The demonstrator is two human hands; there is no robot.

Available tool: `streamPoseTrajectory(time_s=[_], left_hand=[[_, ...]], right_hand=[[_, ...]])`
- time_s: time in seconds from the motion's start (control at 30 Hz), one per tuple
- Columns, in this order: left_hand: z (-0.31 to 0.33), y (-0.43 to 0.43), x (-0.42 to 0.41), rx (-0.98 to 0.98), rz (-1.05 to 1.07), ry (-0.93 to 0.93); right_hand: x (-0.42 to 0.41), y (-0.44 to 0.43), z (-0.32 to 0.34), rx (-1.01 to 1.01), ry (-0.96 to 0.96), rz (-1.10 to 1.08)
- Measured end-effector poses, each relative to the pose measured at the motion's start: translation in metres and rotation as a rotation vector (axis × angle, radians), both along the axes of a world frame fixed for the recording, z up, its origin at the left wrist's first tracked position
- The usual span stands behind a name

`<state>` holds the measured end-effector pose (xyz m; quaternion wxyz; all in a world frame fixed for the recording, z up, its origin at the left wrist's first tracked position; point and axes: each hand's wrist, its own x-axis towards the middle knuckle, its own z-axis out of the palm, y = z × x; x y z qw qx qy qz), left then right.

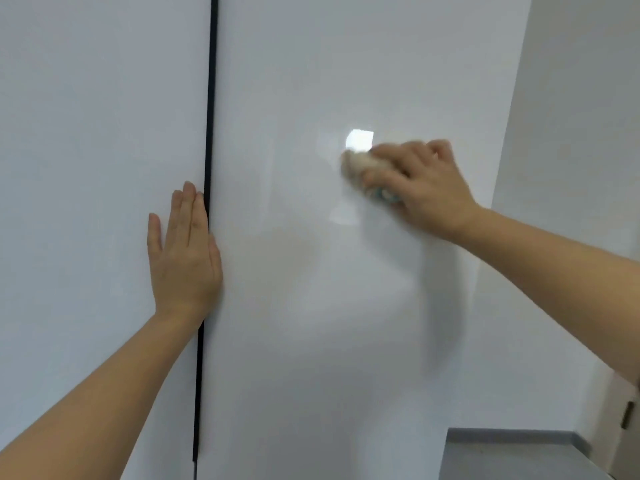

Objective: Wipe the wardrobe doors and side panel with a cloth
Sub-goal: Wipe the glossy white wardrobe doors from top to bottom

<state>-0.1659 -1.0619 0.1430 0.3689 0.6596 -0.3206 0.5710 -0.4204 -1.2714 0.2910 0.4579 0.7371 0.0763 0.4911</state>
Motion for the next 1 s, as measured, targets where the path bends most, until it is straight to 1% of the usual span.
streamPoseTrajectory(time_s=[0.07,0.1,0.13,0.17,0.27,0.33,0.4,0.43,0.53,0.6,0.67,0.73,0.77,0.8,0.83,0.87,0.93,1.0], left_hand=[[0.001,0.000,-0.001,-0.003,0.006,0.001],[0.000,0.000,-0.001,0.003,0.009,0.001],[-0.001,0.000,-0.002,0.007,0.013,0.001],[-0.003,0.000,-0.003,0.007,0.020,0.001],[-0.006,0.000,-0.004,0.010,0.030,0.006],[-0.006,0.000,-0.004,0.015,0.037,0.003],[-0.005,0.001,-0.003,0.028,0.049,0.003],[-0.006,0.000,-0.003,0.033,0.048,0.003],[-0.005,0.000,-0.003,0.031,0.055,0.011],[-0.005,-0.001,-0.005,0.037,0.065,0.014],[-0.005,0.000,-0.006,0.044,0.064,0.023],[-0.005,0.003,-0.007,0.057,0.053,0.035],[-0.005,0.004,-0.007,0.065,0.053,0.033],[-0.006,0.005,-0.007,0.072,0.055,0.030],[-0.005,0.006,-0.007,0.078,0.057,0.026],[-0.005,0.006,-0.008,0.085,0.057,0.027],[-0.005,0.006,-0.008,0.093,0.066,0.031],[-0.005,0.005,-0.008,0.096,0.071,0.035]], right_hand=[[-0.002,0.003,0.003,0.213,-0.140,0.021],[0.000,0.005,-0.009,0.277,-0.171,0.040],[0.003,0.005,-0.030,0.291,-0.157,0.058],[0.004,0.003,-0.058,0.241,-0.091,0.067],[-0.016,-0.008,-0.146,-0.029,0.311,0.010],[-0.030,-0.012,-0.164,-0.141,0.486,-0.024],[-0.034,-0.018,-0.147,-0.238,0.514,-0.036],[-0.035,-0.022,-0.132,-0.246,0.471,-0.029],[-0.039,-0.040,-0.074,-0.172,0.199,-0.008],[-0.046,-0.045,-0.040,-0.046,0.026,-0.031],[-0.054,-0.043,-0.018,0.151,-0.131,-0.057],[-0.059,-0.042,-0.015,0.368,-0.279,-0.036],[-0.060,-0.042,-0.023,0.435,-0.321,-0.019],[-0.061,-0.045,-0.040,0.466,-0.325,-0.011],[-0.063,-0.050,-0.064,0.459,-0.290,-0.018],[-0.067,-0.056,-0.095,0.418,-0.216,-0.040],[-0.085,-0.066,-0.161,0.240,0.017,-0.088],[-0.101,-0.069,-0.204,0.069,0.233,-0.120]])
